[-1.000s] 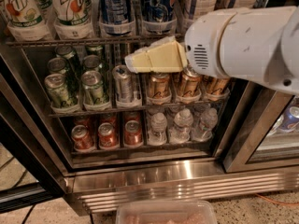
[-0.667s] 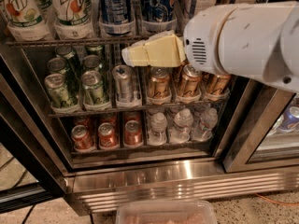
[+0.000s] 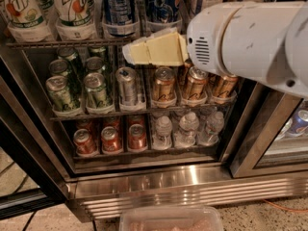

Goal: Pick pepsi can from top shelf of fridge

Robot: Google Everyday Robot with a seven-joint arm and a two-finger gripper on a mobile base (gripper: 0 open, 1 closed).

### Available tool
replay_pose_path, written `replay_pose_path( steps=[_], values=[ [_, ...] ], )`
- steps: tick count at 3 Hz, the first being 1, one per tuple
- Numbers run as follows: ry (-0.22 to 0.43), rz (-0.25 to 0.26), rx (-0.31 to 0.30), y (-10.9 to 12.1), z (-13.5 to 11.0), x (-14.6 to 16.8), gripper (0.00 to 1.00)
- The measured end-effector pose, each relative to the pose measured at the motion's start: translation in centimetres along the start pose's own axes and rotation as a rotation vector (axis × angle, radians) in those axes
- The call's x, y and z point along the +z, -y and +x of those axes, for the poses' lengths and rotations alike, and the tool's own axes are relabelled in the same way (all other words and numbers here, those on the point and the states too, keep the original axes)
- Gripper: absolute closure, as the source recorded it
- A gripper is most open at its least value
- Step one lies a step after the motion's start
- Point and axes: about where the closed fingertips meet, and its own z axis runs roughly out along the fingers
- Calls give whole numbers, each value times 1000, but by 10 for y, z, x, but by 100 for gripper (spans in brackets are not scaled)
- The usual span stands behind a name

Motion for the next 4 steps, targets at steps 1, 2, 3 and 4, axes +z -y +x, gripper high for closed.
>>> replay_pose_path(
  steps=[1, 2, 3, 4],
  values=[
    [54, -35, -16, -11, -17, 12, 0],
    [83, -79, -40, -23, -24, 23, 12],
    [105, -91, -72, -27, -26, 30, 22],
    [122, -76, -106, -24, -24, 34, 21]
  ],
)
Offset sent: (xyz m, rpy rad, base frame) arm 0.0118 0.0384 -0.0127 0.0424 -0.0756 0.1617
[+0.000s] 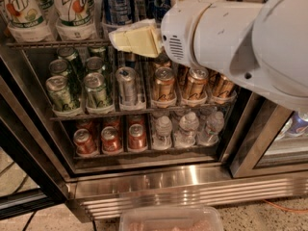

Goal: Pick pepsi can from top shelf of fridge

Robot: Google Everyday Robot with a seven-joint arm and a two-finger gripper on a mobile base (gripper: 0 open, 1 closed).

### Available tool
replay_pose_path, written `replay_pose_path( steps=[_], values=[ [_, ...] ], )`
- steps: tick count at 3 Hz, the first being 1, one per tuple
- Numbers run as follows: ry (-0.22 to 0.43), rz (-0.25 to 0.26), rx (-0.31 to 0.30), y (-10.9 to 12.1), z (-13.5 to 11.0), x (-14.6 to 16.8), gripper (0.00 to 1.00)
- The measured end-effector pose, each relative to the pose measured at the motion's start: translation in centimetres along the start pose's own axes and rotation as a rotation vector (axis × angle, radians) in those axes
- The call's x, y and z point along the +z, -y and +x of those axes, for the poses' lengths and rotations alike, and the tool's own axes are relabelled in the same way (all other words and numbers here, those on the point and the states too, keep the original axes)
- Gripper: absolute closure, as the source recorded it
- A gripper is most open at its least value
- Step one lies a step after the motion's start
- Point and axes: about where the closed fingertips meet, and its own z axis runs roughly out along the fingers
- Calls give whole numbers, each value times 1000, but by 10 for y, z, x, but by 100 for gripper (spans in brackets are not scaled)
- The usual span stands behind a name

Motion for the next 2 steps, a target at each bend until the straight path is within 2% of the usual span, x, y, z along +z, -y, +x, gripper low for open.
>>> replay_pose_path(
  steps=[2],
  values=[
    [33, 118, -83, 23, -3, -8, 19]
  ],
)
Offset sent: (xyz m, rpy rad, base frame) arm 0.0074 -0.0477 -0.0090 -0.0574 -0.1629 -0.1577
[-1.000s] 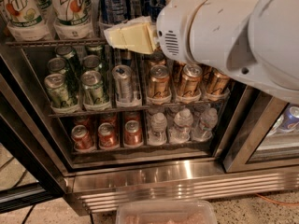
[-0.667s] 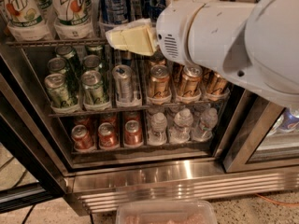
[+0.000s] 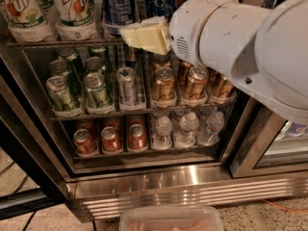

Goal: Pick pepsi can from top shelf of fridge

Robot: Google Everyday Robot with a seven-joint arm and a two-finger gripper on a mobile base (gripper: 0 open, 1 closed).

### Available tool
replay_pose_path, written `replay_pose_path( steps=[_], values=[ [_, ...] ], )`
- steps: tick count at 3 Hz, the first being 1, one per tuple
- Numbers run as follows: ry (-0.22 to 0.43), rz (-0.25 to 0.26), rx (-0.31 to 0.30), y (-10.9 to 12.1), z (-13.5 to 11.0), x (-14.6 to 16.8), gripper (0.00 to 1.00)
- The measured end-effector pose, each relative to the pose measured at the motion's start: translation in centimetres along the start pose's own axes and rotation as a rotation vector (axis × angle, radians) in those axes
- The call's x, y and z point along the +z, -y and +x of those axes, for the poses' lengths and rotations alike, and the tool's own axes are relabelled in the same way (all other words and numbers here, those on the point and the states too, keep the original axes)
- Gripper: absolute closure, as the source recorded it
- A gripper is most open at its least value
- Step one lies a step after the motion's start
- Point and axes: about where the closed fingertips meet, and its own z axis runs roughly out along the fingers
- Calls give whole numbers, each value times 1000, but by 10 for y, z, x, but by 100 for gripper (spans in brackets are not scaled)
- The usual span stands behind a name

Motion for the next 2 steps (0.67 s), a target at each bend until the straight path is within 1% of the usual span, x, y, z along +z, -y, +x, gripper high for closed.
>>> replay_pose_path(
  steps=[1, 2],
  values=[
    [36, 50, -15, 8, -12, 4, 25],
    [57, 80, -13, 11, -17, 7, 30]
  ],
)
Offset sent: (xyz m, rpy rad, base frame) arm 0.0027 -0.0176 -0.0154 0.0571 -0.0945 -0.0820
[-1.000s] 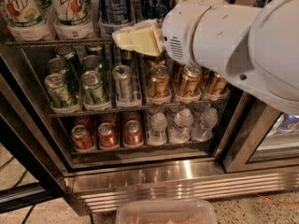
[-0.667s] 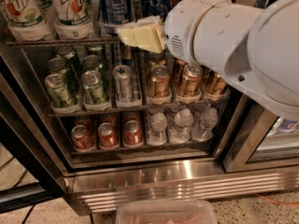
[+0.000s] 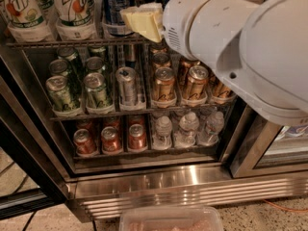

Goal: Pick pepsi can from top shelf of fridge

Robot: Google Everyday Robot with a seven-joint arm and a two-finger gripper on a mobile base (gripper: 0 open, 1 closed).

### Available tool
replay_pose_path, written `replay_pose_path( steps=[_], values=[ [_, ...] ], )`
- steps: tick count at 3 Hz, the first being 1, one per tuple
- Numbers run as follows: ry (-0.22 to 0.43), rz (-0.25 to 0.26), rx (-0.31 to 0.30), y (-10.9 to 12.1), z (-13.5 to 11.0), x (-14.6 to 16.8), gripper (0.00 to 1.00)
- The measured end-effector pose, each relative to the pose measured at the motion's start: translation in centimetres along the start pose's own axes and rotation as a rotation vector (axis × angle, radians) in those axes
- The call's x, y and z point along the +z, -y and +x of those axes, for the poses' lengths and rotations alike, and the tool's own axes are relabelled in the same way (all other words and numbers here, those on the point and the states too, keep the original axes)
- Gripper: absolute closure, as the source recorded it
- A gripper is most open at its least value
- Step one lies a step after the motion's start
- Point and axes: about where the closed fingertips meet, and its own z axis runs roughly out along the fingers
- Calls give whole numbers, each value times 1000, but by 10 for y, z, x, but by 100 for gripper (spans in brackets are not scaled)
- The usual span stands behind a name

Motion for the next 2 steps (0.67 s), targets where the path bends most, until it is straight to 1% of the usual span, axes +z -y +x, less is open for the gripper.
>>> replay_pose_path(
  steps=[2],
  values=[
    [10, 8, 33, -3, 7, 6, 32]
  ],
)
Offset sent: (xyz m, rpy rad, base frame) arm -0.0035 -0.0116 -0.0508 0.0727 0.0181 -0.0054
